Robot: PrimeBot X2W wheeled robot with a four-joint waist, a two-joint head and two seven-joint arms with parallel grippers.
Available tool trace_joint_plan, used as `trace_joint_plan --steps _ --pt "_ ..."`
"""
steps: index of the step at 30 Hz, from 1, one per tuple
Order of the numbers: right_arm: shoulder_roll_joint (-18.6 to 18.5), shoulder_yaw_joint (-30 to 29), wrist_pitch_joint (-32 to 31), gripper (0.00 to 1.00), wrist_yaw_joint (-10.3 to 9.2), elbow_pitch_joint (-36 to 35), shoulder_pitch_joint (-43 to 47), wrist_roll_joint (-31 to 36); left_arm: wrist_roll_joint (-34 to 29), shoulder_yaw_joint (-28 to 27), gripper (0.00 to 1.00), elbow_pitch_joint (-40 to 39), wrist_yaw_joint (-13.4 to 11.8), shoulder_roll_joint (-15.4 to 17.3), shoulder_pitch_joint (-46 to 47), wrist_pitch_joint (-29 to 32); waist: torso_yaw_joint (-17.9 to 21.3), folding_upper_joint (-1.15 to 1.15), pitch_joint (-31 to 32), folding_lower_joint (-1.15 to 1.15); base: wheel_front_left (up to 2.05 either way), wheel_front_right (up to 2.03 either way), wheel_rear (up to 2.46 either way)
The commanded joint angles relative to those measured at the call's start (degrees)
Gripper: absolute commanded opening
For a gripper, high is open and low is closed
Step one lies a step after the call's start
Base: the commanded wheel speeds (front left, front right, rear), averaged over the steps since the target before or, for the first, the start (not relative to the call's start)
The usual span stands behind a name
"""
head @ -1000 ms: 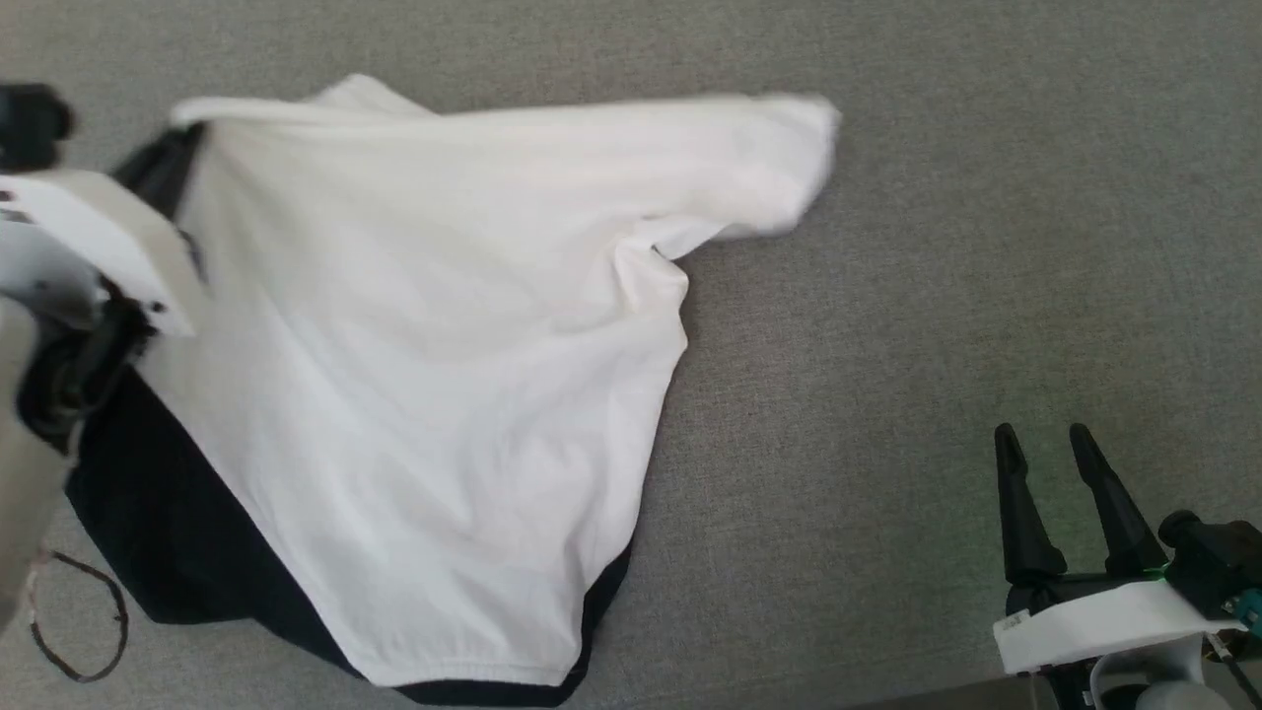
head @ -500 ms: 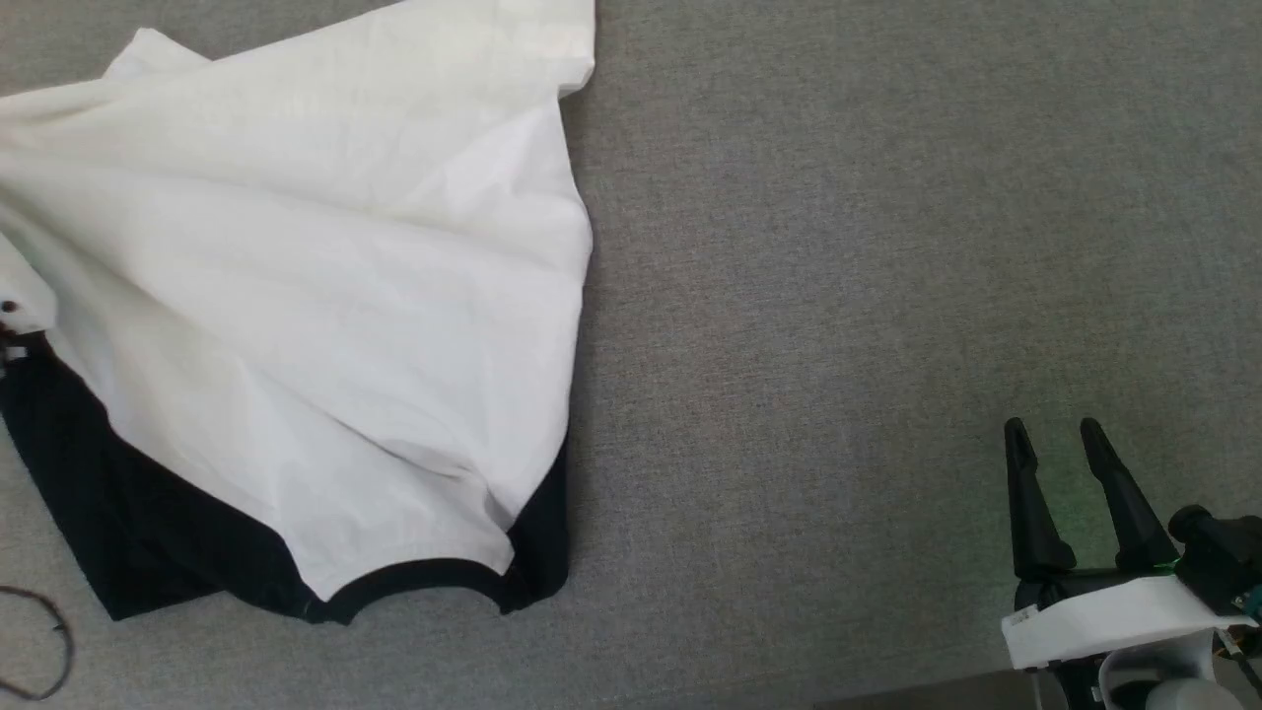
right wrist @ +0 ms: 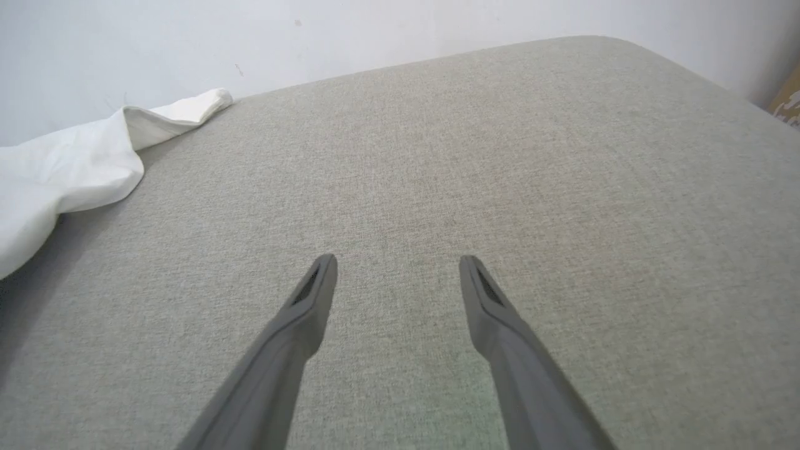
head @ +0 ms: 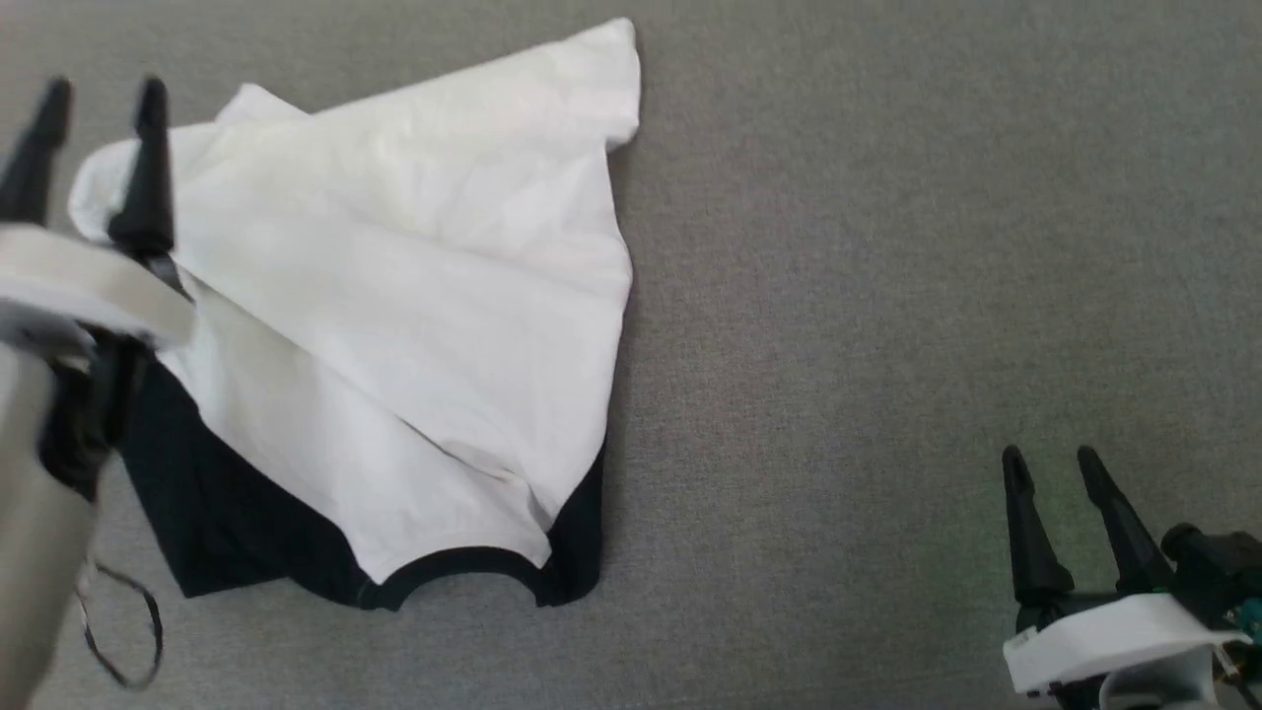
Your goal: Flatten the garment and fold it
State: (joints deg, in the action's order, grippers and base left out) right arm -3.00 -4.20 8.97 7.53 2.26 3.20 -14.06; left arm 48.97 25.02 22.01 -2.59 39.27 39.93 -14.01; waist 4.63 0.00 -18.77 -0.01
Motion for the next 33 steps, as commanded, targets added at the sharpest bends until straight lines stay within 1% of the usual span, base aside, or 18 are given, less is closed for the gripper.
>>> trace_joint_plan --steps 1,5,8,10,11,14,15,18,21,23,27,31,33 --pt "0.1 -0.1 -0.2 1.00 -0.04 0.0 0.5 0.3 -0.6 -0.1 1.00 -0.8 -0.8 -0.2 -2.2 -0.3 -2.0 0.00 3.7 0.01 0.00 0.00 0.00" --pt "0.1 -0.3 -1.0 1.00 -0.04 -0.1 2.1 0.2 -4.6 -0.2 1.00 -9.7 -5.7 0.0 -11.6 -0.9 -2.9 0.00 7.0 0.01 0.00 0.00 0.00" --pt "0.1 -0.5 -1.5 1.00 -0.04 -0.2 3.3 0.1 -6.6 -2.5 1.00 -16.4 -10.0 -2.0 -19.7 -0.9 -3.4 0.00 9.0 0.01 0.00 0.00 0.00" --pt "0.1 -0.4 -1.8 1.00 -0.04 -0.3 4.0 -0.1 -8.5 -4.6 1.00 -21.3 -12.9 -4.3 -26.1 -1.0 -3.7 0.00 9.9 0.01 0.00 0.00 0.00" --pt "0.1 -0.4 -1.8 1.00 -0.04 -0.3 4.4 -0.2 -9.3 -6.0 1.00 -23.8 -14.4 -6.0 -29.3 -1.0 -3.9 0.00 10.4 0.01 0.00 0.00 0.00" --pt "0.1 -0.3 -2.1 1.00 -0.04 -0.4 5.3 -0.4 -12.2 -9.3 1.00 -30.1 -17.3 -11.4 -38.6 -1.0 -4.6 0.00 11.3 0.01 0.00 0.00 0.00" --pt "0.1 -0.4 -2.2 1.00 -0.04 -0.5 5.6 -0.5 -13.3 -10.0 1.00 -31.6 -17.6 -13.3 -41.4 -1.0 -4.8 0.00 11.4 0.01 0.00 0.00 0.00" --pt "0.1 -0.7 -2.3 1.00 -0.04 -0.6 6.2 -0.8 -17.1 -11.0 1.00 -33.1 -17.8 -17.6 -48.3 -1.0 -6.0 0.00 11.8 0.01 0.00 0.00 0.00" --pt "0.1 -0.7 -2.5 1.00 -0.04 -0.7 6.5 -0.9 -20.9 -11.5 1.00 -32.4 -17.1 -20.0 -51.9 -1.0 -7.5 0.00 11.8 0.01 0.00 0.00 0.00" --pt "0.1 -0.8 -2.5 1.00 -0.04 -0.8 6.4 -0.9 -23.4 -11.5 1.00 -31.4 -15.9 -20.2 -52.7 -1.0 -8.6 0.00 11.8 0.01 0.00 0.00 0.00" --pt "0.1 0.0 -3.3 1.00 -0.04 -1.0 5.7 -0.1 -25.7 -12.7 1.00 -30.8 -13.5 -21.5 -52.6 -1.0 -10.5 0.00 12.2 0.01 0.00 0.00 0.00" --pt "0.1 4.6 -7.3 1.00 -0.04 -1.7 3.1 1.5 -26.4 -13.9 1.00 -30.5 -11.5 -23.2 -52.4 -1.0 -11.3 0.00 12.1 0.01 0.00 0.00 0.00" --pt "0.1 8.8 -12.4 1.00 -0.04 -1.3 1.2 3.4 -26.6 -14.3 1.00 -30.1 -10.5 -24.2 -52.3 -1.0 -11.5 0.00 12.0 0.01 0.00 0.00 0.00"
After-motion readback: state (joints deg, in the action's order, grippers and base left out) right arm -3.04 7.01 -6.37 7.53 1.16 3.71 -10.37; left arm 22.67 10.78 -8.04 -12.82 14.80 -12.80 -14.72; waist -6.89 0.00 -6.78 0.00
